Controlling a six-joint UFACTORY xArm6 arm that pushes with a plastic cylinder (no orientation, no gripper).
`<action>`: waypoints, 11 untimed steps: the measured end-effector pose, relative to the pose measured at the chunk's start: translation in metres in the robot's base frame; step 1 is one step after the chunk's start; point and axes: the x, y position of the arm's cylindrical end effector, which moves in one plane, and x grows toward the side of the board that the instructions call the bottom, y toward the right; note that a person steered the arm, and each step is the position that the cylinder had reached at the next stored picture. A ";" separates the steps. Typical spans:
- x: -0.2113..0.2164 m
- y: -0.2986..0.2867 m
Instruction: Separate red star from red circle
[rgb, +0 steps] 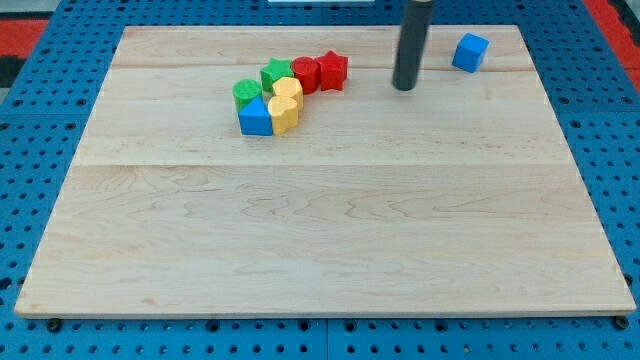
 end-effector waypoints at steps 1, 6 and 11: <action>0.000 -0.048; -0.047 -0.085; -0.102 -0.099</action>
